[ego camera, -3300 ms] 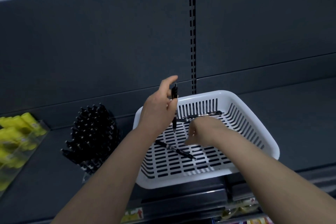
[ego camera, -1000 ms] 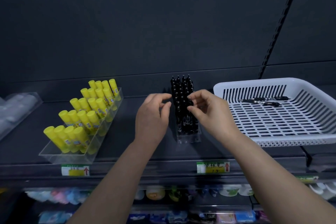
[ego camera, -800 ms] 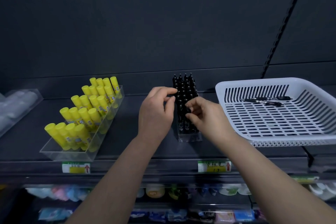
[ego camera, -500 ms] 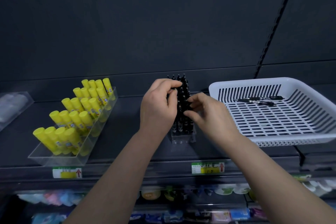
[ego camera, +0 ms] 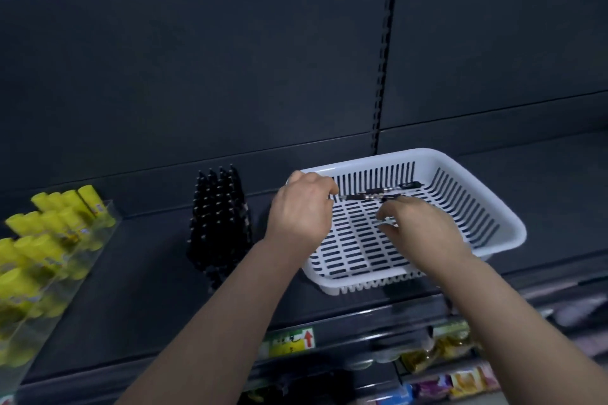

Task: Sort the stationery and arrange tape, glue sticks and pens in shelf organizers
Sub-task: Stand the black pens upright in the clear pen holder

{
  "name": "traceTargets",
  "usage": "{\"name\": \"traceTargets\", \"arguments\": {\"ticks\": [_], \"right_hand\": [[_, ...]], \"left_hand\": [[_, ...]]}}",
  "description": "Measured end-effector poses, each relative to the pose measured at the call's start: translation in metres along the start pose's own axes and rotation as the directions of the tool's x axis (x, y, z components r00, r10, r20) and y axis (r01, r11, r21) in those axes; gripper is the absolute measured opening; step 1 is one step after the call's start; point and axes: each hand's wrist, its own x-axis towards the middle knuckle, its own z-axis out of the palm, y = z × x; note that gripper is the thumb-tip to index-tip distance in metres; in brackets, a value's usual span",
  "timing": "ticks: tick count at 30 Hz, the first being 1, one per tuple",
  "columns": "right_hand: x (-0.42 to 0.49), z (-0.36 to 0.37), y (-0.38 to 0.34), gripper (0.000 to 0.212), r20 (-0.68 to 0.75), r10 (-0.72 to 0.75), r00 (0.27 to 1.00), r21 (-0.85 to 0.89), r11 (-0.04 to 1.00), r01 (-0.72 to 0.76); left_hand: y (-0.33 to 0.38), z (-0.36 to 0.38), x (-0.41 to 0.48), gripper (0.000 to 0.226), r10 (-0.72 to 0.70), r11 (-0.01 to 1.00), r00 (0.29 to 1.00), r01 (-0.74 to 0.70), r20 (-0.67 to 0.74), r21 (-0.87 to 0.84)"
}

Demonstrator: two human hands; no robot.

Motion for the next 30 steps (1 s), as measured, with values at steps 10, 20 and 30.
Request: {"name": "traceTargets", "arguments": {"ticks": [10,20,30], "right_hand": [[0.003,0.002,0.102,0.020,0.037,0.130,0.991,0.057,0.990,-0.132],[0.051,0.008,0.126,0.026,0.149,0.090,0.985,0.190,0.975,-0.118],[0.113,0.033,0.109,0.039,0.363,0.062,0.930,-0.059,0.997,-0.044]], "left_hand": [[0.070,0.103,0.085,0.036,0.027,0.994,0.897,-0.070,0.440,0.082],[0.076,0.117,0.105,0.008,-0.034,0.999,0.963,0.035,0.268,0.002],[0.042,0.035,0.088,0.029,-0.211,0.898,0.977,0.175,-0.045,-0.403]]}}
